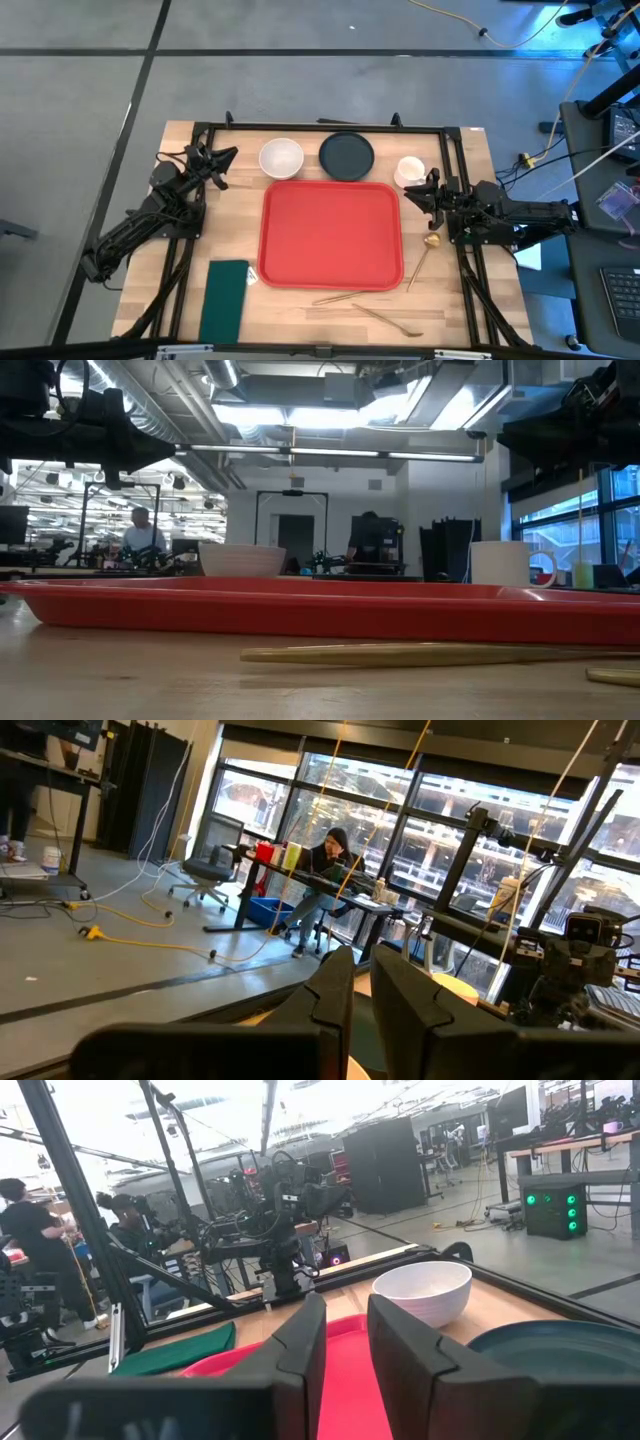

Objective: Set up tray

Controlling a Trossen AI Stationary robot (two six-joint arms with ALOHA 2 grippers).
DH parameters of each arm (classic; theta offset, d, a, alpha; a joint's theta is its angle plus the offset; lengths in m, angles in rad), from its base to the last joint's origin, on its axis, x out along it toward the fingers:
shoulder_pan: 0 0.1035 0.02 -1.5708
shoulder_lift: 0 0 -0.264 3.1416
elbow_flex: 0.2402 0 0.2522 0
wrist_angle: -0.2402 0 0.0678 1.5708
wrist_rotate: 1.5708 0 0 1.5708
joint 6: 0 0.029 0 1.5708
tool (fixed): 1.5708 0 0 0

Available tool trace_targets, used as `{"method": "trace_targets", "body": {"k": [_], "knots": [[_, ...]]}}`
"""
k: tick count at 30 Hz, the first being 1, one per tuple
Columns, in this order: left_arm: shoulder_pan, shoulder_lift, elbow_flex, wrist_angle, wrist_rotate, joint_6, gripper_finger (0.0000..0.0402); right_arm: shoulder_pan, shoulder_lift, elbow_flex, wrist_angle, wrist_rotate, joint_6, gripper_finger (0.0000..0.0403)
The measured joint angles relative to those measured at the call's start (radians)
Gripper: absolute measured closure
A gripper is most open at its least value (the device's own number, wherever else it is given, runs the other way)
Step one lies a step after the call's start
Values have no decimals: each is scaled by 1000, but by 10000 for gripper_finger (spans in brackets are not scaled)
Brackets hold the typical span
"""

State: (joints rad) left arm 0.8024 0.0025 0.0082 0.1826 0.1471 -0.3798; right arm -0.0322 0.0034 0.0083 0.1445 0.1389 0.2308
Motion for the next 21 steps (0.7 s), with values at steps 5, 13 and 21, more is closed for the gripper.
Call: {"method": "trace_targets", "body": {"k": [5, 13, 21], "knots": [[0, 0, 0, 0, 0, 0, 368, 0, 0, 0, 1, 0, 6, 322], [0, 0, 0, 0, 0, 0, 368, 0, 0, 0, 4, 28, 157, 322], [0, 0, 0, 0, 0, 0, 368, 0, 0, 0, 109, 82, 322, 322]]}}
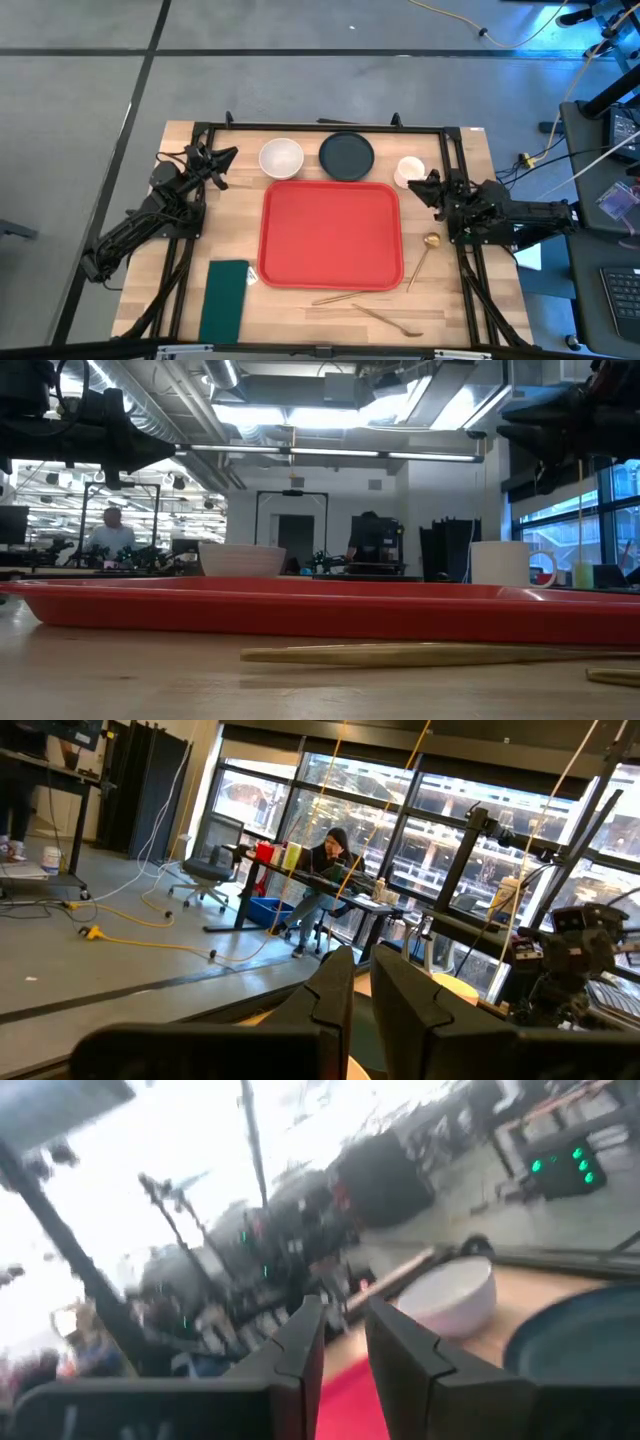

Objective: Set up tray
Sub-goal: Put the white mug on the red serving tray

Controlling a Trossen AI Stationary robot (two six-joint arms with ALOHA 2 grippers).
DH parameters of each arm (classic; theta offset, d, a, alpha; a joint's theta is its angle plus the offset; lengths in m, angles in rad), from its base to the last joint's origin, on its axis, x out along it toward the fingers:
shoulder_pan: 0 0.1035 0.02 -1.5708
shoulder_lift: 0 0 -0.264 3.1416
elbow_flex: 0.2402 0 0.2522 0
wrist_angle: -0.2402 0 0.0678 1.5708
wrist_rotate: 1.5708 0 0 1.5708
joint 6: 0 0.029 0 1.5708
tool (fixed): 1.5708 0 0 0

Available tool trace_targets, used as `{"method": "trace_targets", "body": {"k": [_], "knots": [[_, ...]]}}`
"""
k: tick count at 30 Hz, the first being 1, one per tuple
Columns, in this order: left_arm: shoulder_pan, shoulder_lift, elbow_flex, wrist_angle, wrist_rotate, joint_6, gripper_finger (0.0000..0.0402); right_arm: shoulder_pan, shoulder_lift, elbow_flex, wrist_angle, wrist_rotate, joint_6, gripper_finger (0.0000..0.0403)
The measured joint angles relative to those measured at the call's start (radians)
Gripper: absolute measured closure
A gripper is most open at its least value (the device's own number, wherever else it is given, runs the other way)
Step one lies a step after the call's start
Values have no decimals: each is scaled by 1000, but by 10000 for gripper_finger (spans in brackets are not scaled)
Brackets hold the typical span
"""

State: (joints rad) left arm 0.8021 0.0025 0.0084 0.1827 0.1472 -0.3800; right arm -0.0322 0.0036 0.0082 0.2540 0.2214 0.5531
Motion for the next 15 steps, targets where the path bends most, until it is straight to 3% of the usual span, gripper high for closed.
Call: {"method": "trace_targets", "body": {"k": [6, 15], "knots": [[0, 0, 0, 0, 0, 0, 368, 0, 0, 0, 132, 101, 69, 322], [0, 0, 0, 0, 0, -3, 368, 0, 0, 0, 116, 162, 72, 322]]}}
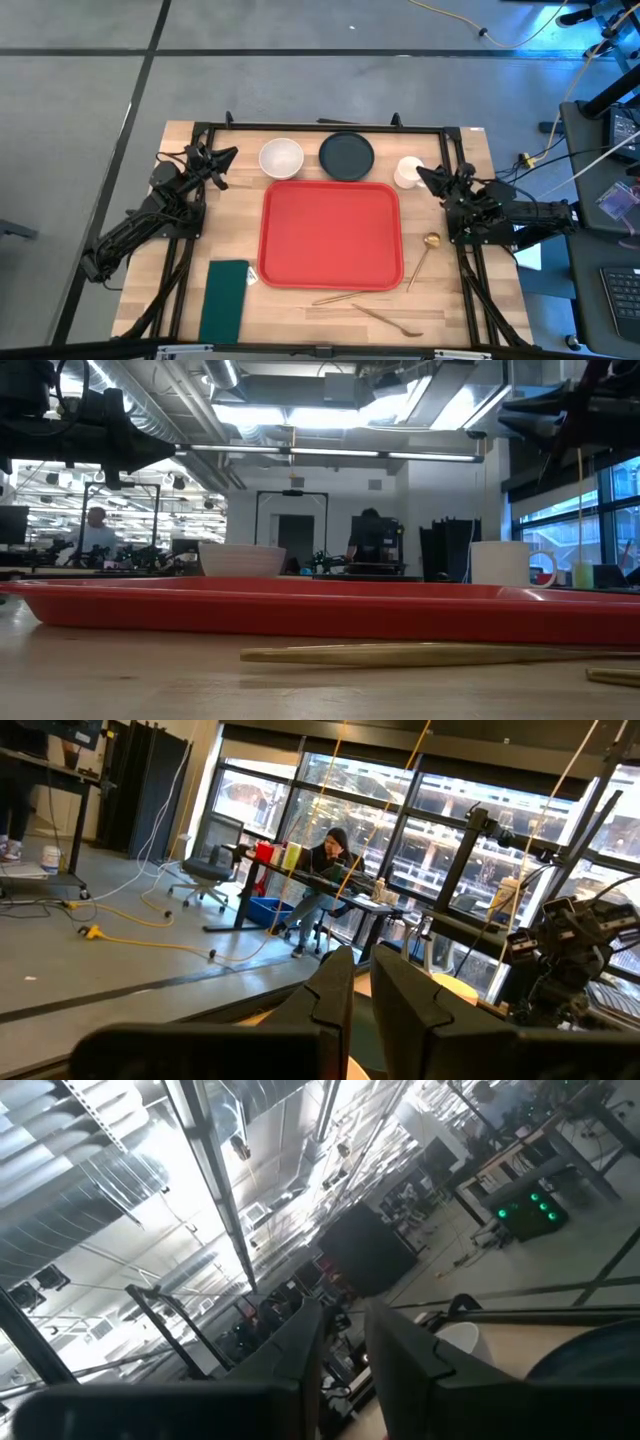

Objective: Set up tray
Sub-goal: Put the white mug on the red serving tray

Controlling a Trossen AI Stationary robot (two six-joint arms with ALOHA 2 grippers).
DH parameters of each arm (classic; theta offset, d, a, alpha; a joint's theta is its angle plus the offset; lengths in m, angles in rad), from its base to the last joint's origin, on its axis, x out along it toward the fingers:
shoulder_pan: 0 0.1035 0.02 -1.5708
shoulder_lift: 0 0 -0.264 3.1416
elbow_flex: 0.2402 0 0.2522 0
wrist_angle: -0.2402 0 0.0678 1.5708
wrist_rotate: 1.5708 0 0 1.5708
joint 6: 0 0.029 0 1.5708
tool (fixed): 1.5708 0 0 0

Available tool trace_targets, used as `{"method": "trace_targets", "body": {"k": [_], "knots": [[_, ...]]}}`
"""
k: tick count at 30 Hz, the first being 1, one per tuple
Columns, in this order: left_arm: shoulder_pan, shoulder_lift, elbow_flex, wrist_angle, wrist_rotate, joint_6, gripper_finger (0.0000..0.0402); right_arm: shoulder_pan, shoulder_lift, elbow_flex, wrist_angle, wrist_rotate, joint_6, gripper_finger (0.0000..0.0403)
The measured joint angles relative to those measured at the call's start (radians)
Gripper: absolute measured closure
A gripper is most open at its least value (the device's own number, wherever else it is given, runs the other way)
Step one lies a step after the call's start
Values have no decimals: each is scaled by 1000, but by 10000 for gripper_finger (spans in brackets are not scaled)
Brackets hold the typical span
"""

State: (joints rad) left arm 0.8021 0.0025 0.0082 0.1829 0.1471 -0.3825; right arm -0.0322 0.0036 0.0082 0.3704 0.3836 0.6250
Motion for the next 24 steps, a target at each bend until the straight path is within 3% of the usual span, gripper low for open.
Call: {"method": "trace_targets", "body": {"k": [10, 19, 24], "knots": [[-2, 0, 0, 9, -6, 29, 355, 0, 0, 0, -1, 2, -7, 322], [-2, 0, 0, 61, -34, 14, 235, 0, 0, 0, 0, 21, -87, 322], [-2, 0, 0, 60, -70, -24, 209, -1, 0, 0, 22, 18, -23, 322]]}}
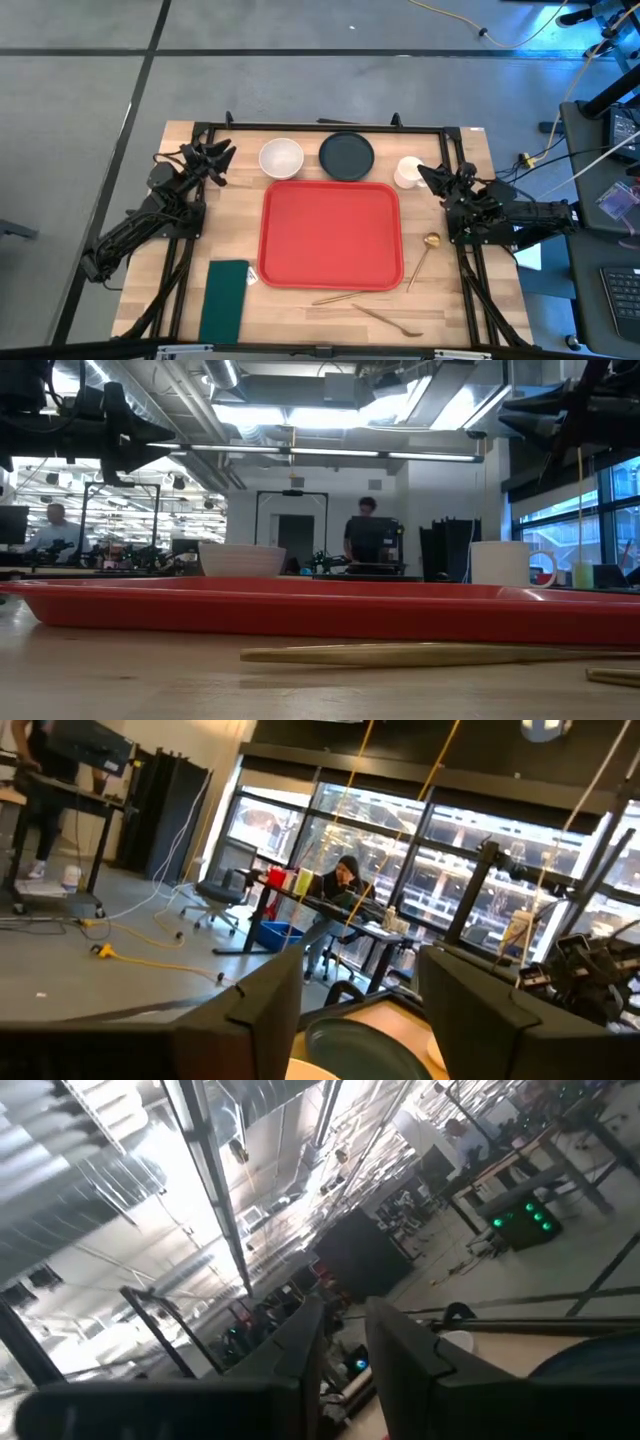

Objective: Set up tray
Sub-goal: Put the white mug on the red serving tray

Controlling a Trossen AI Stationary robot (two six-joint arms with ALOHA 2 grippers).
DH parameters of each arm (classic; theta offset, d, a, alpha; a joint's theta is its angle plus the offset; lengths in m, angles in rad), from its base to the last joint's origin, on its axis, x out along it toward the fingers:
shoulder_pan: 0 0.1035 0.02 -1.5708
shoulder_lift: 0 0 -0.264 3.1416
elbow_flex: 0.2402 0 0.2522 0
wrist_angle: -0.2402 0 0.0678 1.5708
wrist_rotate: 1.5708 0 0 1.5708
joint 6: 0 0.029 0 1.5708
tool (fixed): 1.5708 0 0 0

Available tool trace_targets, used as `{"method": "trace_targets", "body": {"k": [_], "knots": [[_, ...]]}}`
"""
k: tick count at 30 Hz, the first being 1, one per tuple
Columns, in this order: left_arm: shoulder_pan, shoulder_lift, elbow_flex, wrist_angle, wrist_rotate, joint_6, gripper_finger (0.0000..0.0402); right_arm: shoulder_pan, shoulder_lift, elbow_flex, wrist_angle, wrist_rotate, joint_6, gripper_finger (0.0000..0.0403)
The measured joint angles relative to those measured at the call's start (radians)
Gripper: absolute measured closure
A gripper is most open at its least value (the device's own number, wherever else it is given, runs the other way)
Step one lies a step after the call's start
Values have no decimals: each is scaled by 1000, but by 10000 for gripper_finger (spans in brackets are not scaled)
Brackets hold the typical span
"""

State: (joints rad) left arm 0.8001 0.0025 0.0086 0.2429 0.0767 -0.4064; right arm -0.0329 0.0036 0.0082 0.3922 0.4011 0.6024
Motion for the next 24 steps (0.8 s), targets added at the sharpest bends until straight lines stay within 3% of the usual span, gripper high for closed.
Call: {"method": "trace_targets", "body": {"k": [12, 18, 24], "knots": [[0, 0, 0, -3, -6, 43, 213, 0, 0, 0, -16, 2, -49, 318], [0, 0, 0, -15, -6, 61, 214, 0, 0, 0, -15, 12, -49, 245], [0, 0, 0, -15, -6, 61, 214, 0, 0, 0, -13, 134, -55, 178]]}}
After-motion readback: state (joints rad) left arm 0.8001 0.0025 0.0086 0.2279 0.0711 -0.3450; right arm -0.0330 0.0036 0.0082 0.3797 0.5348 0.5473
